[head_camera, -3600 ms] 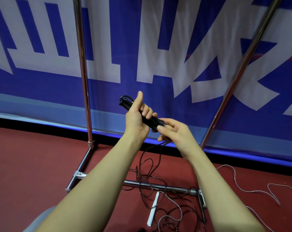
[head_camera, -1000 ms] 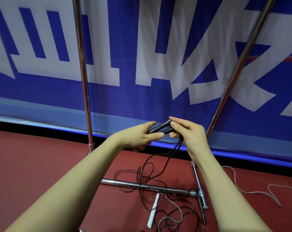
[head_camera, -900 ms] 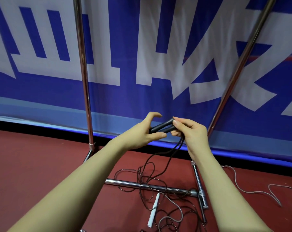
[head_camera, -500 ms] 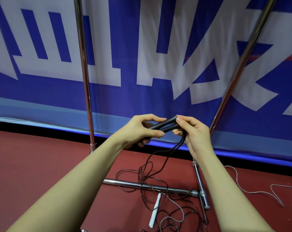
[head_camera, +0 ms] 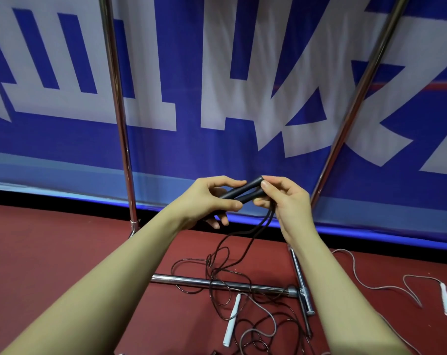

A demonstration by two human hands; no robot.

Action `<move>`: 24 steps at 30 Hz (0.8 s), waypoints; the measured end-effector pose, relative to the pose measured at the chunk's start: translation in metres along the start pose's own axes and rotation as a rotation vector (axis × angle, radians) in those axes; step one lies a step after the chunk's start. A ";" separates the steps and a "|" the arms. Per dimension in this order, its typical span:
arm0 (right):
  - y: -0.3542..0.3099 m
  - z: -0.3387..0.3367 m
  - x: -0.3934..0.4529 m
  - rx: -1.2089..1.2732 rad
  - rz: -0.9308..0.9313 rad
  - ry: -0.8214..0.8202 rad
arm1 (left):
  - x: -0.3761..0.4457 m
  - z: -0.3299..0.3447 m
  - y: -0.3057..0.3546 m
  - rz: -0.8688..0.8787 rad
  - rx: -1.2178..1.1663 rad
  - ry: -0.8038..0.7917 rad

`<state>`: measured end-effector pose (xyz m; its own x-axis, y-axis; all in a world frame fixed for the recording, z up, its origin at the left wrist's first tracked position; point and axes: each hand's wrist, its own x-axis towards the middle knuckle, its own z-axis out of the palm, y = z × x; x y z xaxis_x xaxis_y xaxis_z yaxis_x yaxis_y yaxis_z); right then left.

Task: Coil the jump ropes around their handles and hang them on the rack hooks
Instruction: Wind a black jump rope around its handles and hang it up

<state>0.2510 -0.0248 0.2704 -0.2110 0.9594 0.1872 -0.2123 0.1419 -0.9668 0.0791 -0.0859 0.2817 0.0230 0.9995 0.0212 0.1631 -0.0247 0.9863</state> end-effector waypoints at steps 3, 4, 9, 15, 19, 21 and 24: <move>-0.004 -0.003 0.002 0.089 0.008 -0.051 | 0.001 0.003 -0.001 0.026 -0.094 0.031; -0.006 -0.004 0.003 0.113 0.014 -0.079 | 0.002 0.004 -0.002 0.036 -0.121 0.052; -0.003 -0.010 0.007 -0.028 0.001 -0.122 | 0.007 0.000 0.000 0.100 -0.262 0.183; -0.003 -0.019 0.007 -0.600 -0.160 -0.065 | 0.008 -0.010 -0.002 0.060 -0.101 0.209; -0.007 -0.018 0.005 -0.541 -0.174 -0.041 | 0.009 -0.009 -0.004 0.029 -0.009 0.201; -0.013 -0.016 0.004 -0.416 -0.182 -0.017 | 0.009 -0.009 -0.006 0.012 0.016 0.192; -0.016 -0.016 0.003 -0.345 -0.205 -0.034 | 0.007 -0.004 -0.006 -0.017 0.106 0.121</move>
<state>0.2694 -0.0201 0.2841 -0.2306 0.8949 0.3822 0.0786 0.4086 -0.9093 0.0747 -0.0787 0.2765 -0.0991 0.9946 0.0301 0.2654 -0.0028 0.9641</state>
